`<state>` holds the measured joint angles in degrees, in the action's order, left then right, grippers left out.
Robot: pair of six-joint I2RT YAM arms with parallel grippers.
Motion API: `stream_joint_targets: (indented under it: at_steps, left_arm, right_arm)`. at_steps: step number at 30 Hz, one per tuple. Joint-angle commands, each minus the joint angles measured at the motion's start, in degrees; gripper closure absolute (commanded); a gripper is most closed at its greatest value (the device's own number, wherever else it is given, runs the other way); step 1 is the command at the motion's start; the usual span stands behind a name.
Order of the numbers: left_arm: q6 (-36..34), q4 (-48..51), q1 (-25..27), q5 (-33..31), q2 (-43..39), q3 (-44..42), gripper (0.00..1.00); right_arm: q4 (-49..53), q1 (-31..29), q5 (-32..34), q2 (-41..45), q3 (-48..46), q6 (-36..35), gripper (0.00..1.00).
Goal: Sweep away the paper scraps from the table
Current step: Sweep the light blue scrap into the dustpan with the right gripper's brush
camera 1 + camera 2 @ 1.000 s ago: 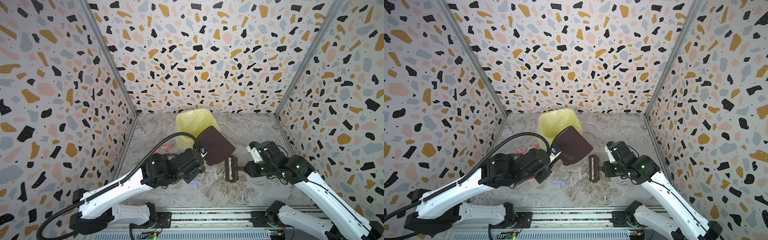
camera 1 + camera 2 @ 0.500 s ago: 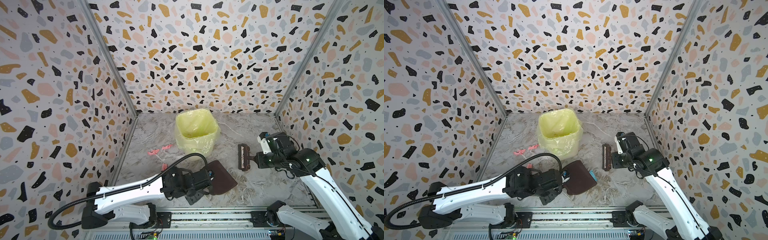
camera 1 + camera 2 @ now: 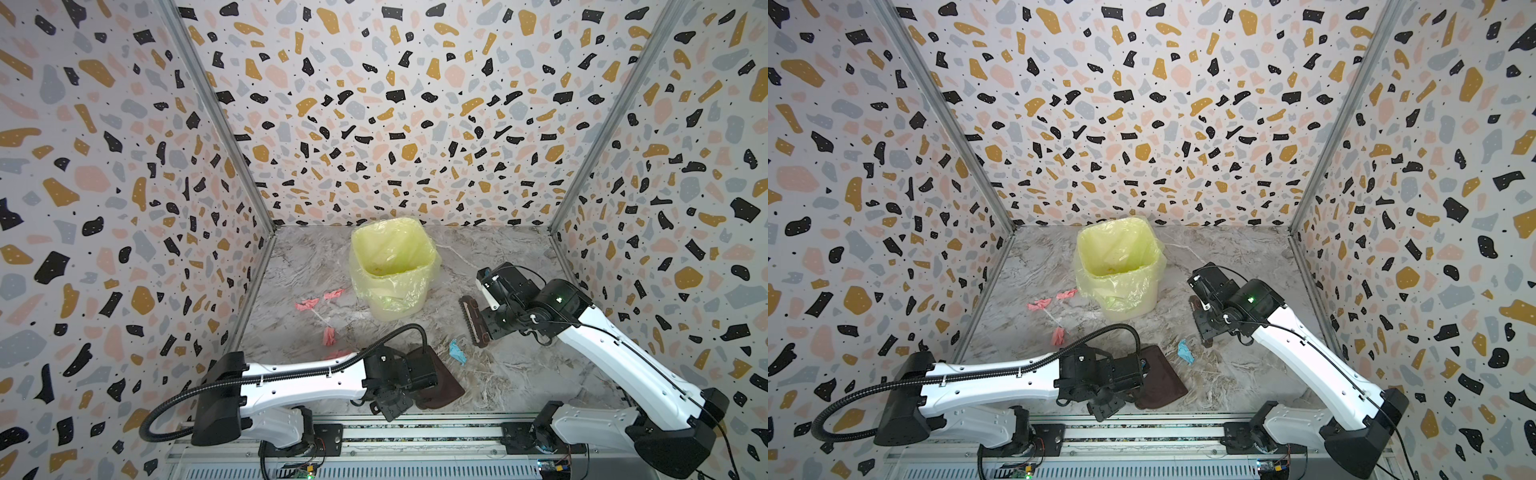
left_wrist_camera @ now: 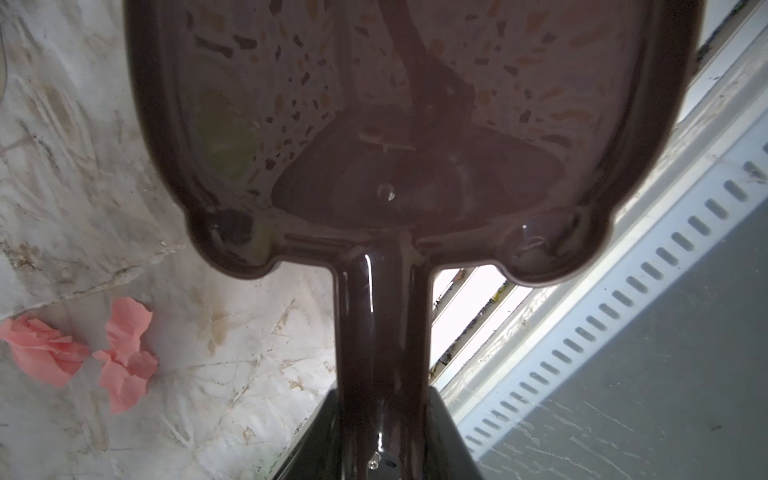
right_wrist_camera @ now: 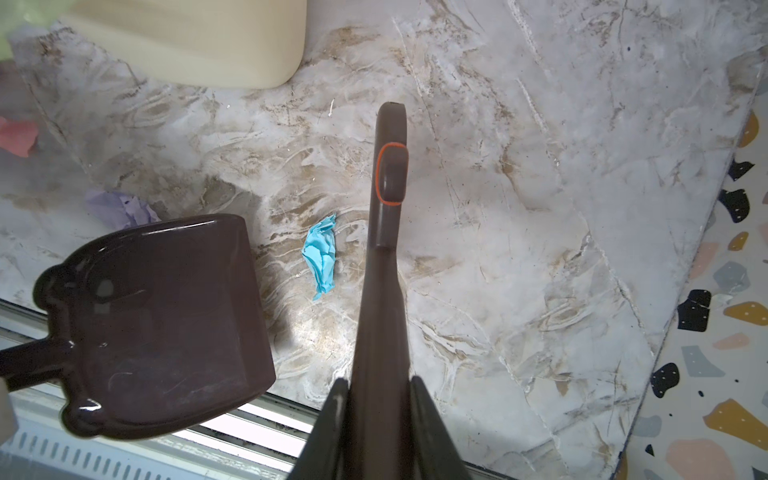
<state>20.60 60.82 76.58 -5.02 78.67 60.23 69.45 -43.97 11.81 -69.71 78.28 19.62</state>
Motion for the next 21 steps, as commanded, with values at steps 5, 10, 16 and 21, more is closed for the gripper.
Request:
stream_joint_targets:
  at_steps: [5, 10, 16, 21]
  left_arm:
    - [-1.54, -1.87, 0.23, -3.66, 3.72, 0.86, 1.00]
    - [-2.24, -2.19, 0.24, -4.54, 5.91, 2.38, 1.00]
    - [-2.76, -2.21, 0.24, -5.26, 7.42, 2.49, 1.00]
    - [-2.83, -2.60, 0.15, -5.52, 7.81, 1.68, 1.00]
  right_arm:
    - [0.94, -1.98, 3.58, -0.29, 1.89, 0.46, 1.00]
    - [0.23, -2.44, 2.16, -0.75, 1.09, 0.30, 1.00]
    - [-1.33, -3.03, -1.71, -0.82, -1.87, 0.03, 1.00]
    - [-1.43, -4.16, -3.76, -0.62, -3.37, 0.69, 1.00]
